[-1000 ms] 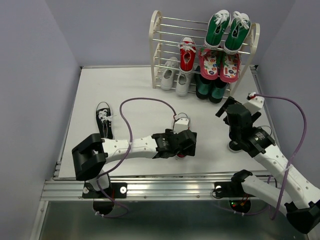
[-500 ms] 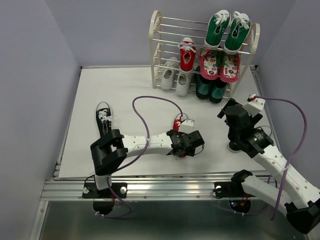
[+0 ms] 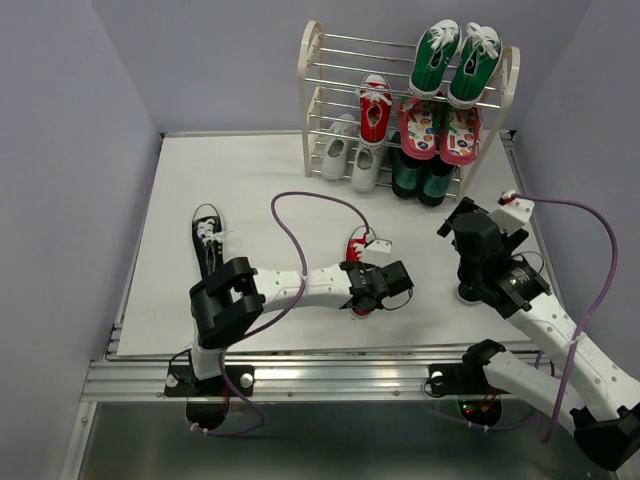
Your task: Place and organize the shoes onto the shoe shelf
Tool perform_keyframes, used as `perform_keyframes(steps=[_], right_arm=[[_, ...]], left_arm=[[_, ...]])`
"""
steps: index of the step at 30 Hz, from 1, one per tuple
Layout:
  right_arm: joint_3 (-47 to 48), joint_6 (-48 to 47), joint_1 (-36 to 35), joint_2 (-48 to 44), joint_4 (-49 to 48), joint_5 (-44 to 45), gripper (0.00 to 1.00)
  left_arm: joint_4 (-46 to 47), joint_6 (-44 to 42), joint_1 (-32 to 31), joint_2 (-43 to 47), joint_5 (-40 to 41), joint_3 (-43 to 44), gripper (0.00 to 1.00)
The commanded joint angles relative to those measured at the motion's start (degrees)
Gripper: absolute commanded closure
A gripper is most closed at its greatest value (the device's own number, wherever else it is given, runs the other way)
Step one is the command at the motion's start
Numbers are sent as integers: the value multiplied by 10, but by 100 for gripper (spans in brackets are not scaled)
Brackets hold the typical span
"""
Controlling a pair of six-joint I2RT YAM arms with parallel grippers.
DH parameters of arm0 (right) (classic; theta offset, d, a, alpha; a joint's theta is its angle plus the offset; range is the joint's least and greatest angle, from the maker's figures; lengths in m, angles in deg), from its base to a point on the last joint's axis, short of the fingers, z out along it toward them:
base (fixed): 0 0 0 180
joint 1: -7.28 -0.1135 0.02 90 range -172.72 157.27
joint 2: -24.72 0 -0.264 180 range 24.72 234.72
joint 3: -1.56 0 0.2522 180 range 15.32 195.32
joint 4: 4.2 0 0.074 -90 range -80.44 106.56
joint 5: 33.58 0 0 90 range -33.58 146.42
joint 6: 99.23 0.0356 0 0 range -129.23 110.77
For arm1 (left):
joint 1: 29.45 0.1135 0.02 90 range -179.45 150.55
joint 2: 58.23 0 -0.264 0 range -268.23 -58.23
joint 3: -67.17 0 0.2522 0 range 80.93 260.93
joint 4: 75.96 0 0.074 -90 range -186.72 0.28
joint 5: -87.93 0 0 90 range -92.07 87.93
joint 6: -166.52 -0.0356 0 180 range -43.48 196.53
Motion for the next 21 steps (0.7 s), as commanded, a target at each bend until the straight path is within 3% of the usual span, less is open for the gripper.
perform_keyframes(steps=[1,8,21], right_arm=[[-1,8,-1,-16,-9,38,0],[-8,7,-1,-36,-9,63,0],[-16,11,-1,-37,-14,85,0]], left_arm=[[-28,-8,7,2,17,13,100],[-11,4,-13,104,130,-44,100],[-47,-111,-20,262,265,-56,100]])
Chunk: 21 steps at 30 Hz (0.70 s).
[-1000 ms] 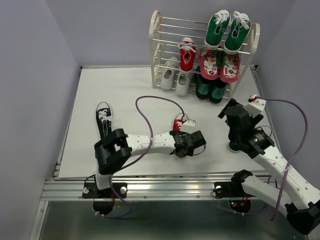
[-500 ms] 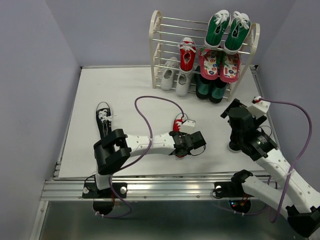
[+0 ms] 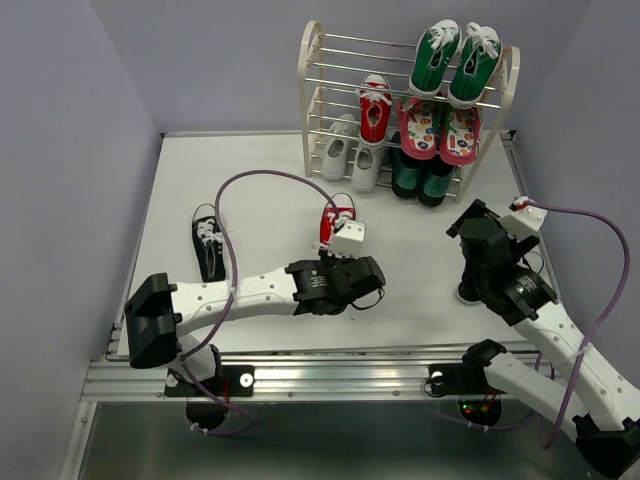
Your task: Place and organize the shoes onto the shoe shelf
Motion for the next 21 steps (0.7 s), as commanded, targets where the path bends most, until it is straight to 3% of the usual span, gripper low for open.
perform_keyframes(steps=[1,7,12,17,21], right_arm=[[-5,11,-1,2,-14,37,0],[-9,5,-1,15,-21,33,0],[-6,2,-1,32,-24,22,0],[-11,1,-1,40,-30,18,0],[-12,0,-1,41,-30,33,0]], left_arm=[[15,-71,-2,70,104,14,100],[112,-260,17,117,96,21,100],[203,-337,140,105,3,61,100],[252,-459,219,56,-52,157,100],[253,-502,255,-5,-81,231,100]])
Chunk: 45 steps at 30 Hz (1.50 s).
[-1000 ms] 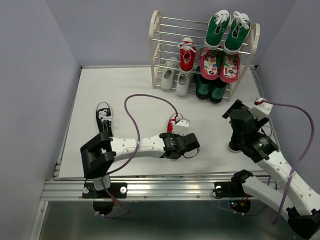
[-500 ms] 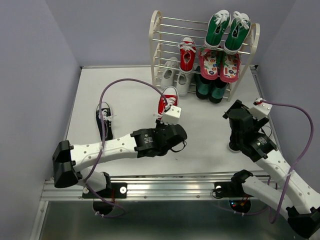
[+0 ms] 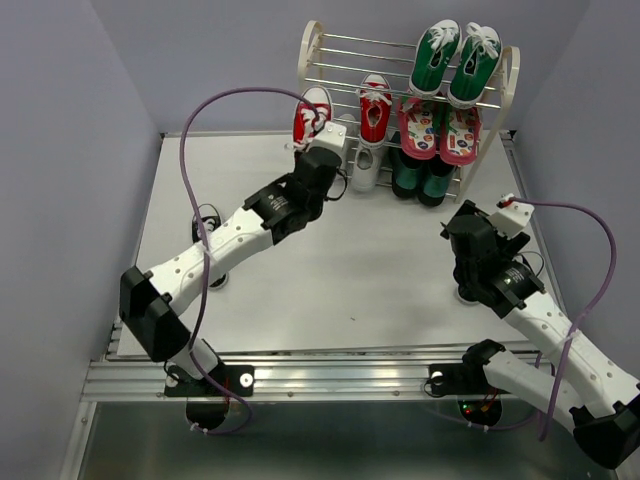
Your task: Place and organize the shoes onto the shoe shelf
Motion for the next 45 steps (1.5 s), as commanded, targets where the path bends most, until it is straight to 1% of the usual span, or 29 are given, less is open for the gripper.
perform_keyframes(steps=[1,3,7,12,14,19,29,32,35,39,45], right_arm=[[0,1,-1,-2,-28,32,0],[3,2,-1,-4,-27,42,0],[2,1,-1,-9,-27,52,0],[1,4,-1,-12,-27,59,0],[1,4,-1,-11,-27,62,0],[0,4,-1,-7,-30,63,0],[-2,3,-1,-5,-30,77,0],[-1,3,-1,-6,-30,81,0],[-1,3,-1,-7,-30,84,0],[-2,3,-1,-6,-30,90,0],[-4,4,-1,2,-30,99,0]], left_arm=[[97,-112,21,-45,-34,107,100],[72,-116,38,-73,-39,140,100],[69,-114,59,-93,-68,160,100],[61,-105,62,-92,-82,153,100],[72,-109,62,-86,-83,146,100],[72,-112,63,-107,-86,175,100],[45,-125,82,-197,-90,288,100],[36,-132,91,-229,-94,350,100],[37,-138,96,-260,-96,379,100],[33,-142,103,-301,-88,447,100],[57,-157,111,-356,-72,513,100]])
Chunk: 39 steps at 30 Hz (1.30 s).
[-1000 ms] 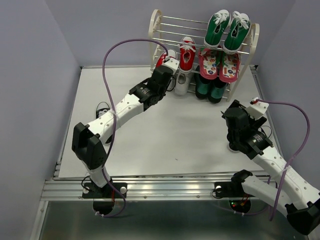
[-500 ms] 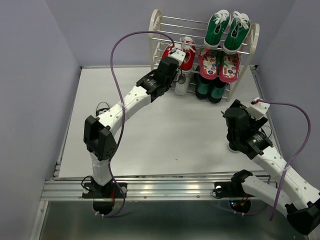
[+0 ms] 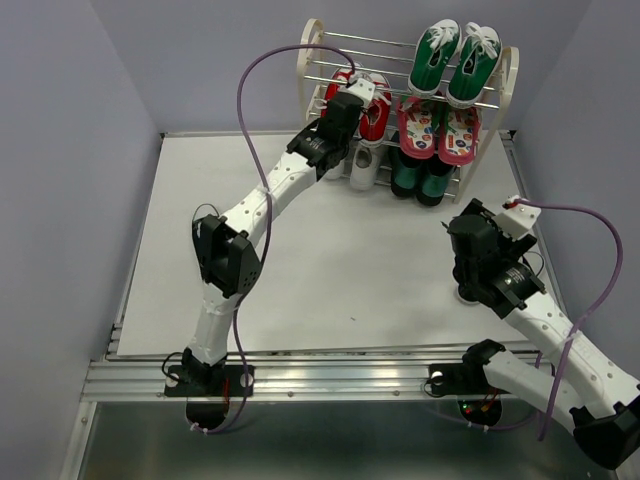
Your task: Place and organize the shoes onto the shoe shelf
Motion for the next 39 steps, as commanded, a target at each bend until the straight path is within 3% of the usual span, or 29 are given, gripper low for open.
perform_keyframes(steps=[1,13,39], right_arm=[[-4,5,-1,5,-23,41,0],[-3,5,-1,35,-23,54,0],[-5,4,-1,45,-23,49,0]], left_arm=[[91,-24,8,-6,32,86,100],[184,-33,20,-51,19,104,100],[248,-23,38,-78,-10,102,100]])
